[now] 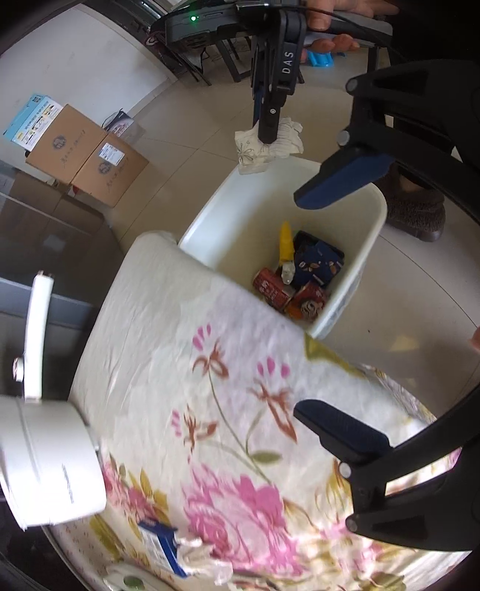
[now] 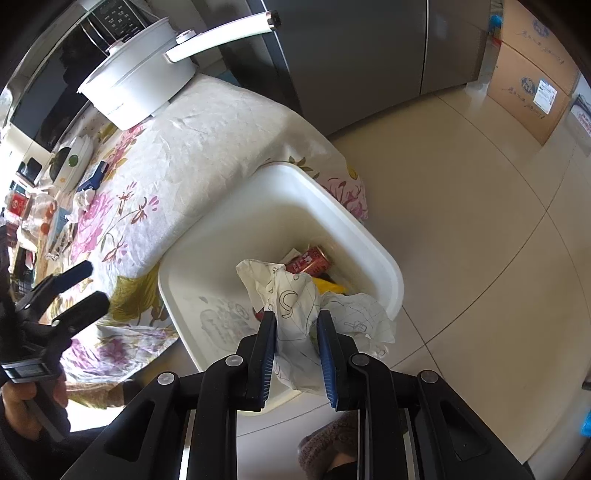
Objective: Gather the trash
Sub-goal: 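Carry can and tissue over the white bin and open both tools to drop them, then move both open tools back from the bin toward the table, then grasp the white nut snack bag with the left tool and lift it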
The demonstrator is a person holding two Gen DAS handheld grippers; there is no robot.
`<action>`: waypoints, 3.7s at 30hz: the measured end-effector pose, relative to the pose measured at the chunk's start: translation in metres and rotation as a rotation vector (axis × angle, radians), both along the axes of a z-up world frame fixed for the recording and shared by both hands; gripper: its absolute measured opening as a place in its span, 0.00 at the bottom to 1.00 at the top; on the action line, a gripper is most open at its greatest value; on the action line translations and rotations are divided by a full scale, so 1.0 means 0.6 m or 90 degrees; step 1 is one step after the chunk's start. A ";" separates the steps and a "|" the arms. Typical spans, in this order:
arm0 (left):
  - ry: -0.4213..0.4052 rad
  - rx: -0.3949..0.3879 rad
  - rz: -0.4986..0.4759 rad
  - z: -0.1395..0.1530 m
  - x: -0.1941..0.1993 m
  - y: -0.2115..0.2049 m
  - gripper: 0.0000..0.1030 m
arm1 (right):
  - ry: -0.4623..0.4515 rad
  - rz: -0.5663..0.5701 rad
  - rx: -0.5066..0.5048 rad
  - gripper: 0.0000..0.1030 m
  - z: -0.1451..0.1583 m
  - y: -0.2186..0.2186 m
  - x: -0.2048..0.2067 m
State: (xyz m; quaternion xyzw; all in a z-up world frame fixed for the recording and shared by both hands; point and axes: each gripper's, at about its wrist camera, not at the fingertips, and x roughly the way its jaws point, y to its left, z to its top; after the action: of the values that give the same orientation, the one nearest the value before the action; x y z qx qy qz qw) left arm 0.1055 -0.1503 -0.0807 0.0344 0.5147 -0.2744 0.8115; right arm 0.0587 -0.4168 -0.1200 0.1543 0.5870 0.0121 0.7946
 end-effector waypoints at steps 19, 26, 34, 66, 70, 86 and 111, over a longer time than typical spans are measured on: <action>-0.030 0.007 0.139 0.058 -0.031 0.206 0.99 | -0.061 0.040 -0.059 0.78 0.065 0.103 0.013; -0.039 0.012 0.181 0.065 -0.043 0.278 0.99 | -0.092 0.078 -0.087 0.79 0.086 0.161 0.022; -0.034 0.016 0.223 0.060 -0.051 0.339 0.99 | -0.104 0.092 -0.079 0.80 0.094 0.208 0.036; -0.085 -0.004 0.422 0.037 0.000 0.494 1.00 | -0.174 0.154 -0.068 0.86 0.100 0.429 0.138; -0.084 0.011 0.415 0.026 0.020 0.495 1.00 | -0.189 0.151 -0.075 0.92 0.097 0.443 0.151; -0.042 0.078 0.343 -0.049 0.131 0.479 0.99 | -0.203 0.199 -0.127 1.00 0.067 0.462 0.262; 0.024 0.304 -0.144 -0.098 0.305 0.335 1.00 | -0.105 0.274 -0.123 1.00 -0.033 0.376 0.263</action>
State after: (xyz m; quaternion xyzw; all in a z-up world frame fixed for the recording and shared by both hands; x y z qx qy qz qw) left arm 0.2884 0.0509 -0.1394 0.2772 0.5726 -0.2346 0.7350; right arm 0.2166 -0.1914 -0.1401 -0.0525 0.5377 0.1373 0.8302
